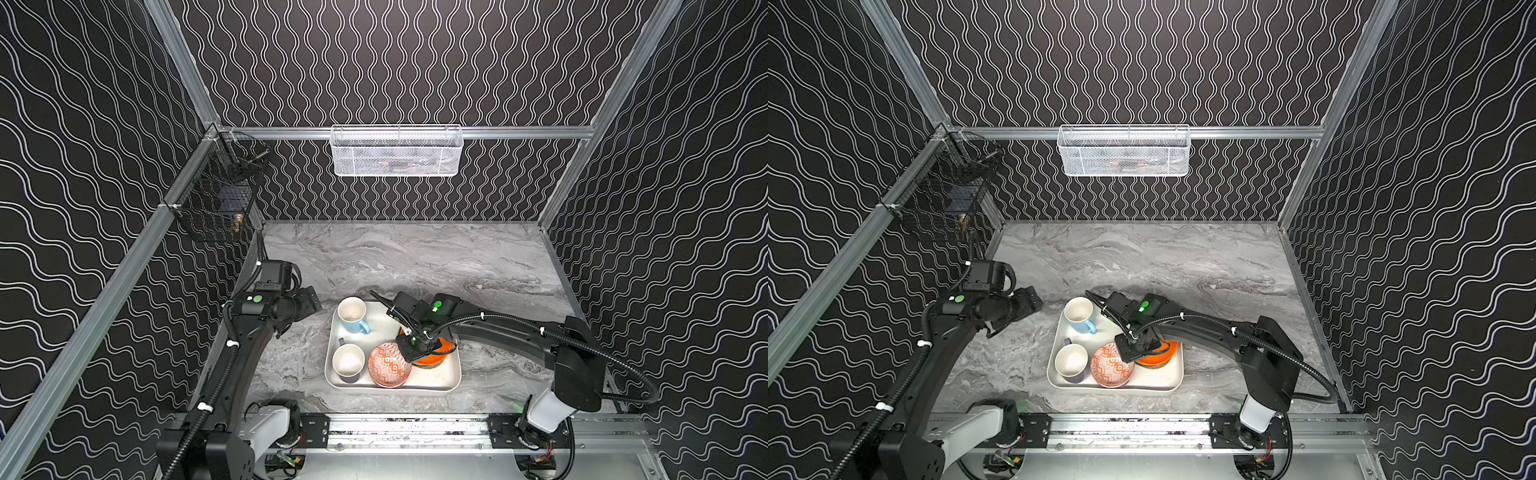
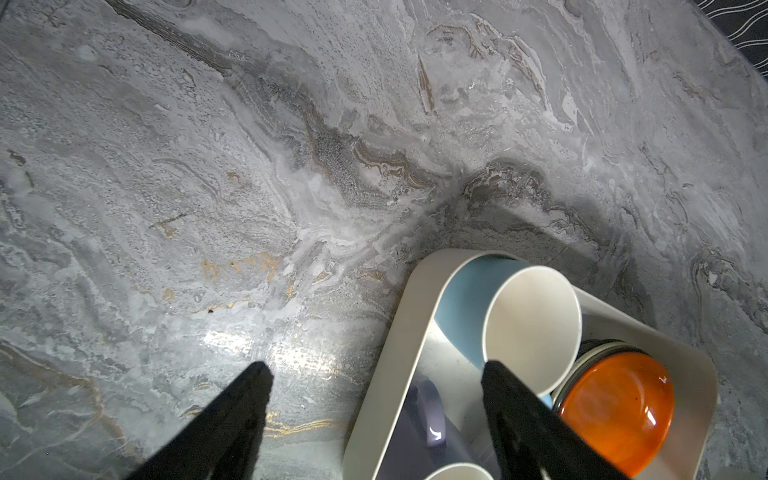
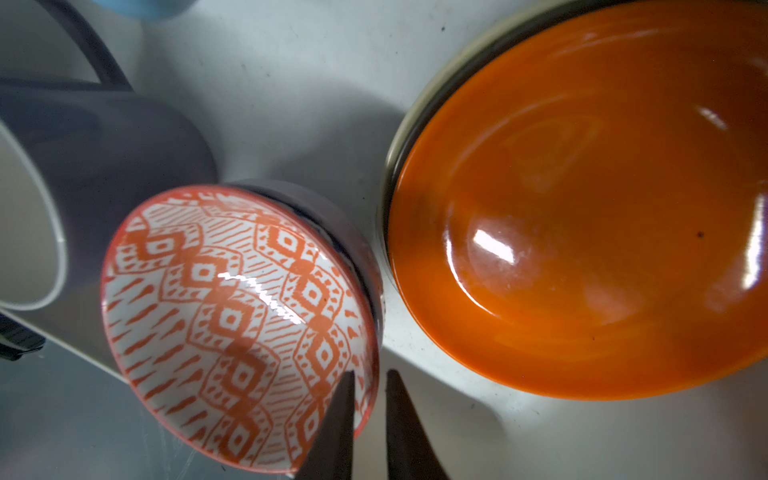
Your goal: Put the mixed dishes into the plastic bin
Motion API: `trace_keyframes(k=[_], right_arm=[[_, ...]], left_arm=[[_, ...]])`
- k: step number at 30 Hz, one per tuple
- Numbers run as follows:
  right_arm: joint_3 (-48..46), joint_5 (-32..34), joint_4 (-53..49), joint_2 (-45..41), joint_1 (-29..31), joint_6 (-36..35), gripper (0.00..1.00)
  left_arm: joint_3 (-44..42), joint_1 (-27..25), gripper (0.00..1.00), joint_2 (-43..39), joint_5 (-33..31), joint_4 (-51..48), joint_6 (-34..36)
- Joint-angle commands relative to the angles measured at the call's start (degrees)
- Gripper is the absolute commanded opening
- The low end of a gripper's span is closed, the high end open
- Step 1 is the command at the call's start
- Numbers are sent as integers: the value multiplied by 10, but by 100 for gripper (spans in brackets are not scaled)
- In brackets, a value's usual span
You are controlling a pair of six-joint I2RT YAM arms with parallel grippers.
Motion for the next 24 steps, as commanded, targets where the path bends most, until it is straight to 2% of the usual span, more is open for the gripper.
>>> trace_keyframes(k=[1, 6, 12, 19, 24], right_arm=[[24, 38, -37, -25, 0, 5, 29], [21, 92, -73, -68, -30, 17, 43], [-55, 92, -66, -127, -116, 26, 43], [-113, 80, -53, -155, -192, 13, 42], [-141, 58, -30, -165, -233, 3, 37]], left_arm=[[-8, -1, 84, 0, 5, -8, 10], [-35, -11, 82, 0, 46, -42, 26], [-83, -41, 77, -10, 83, -47, 31], [-88, -55, 74, -2, 88, -43, 38], [-95, -67, 71, 5, 90, -31, 36]])
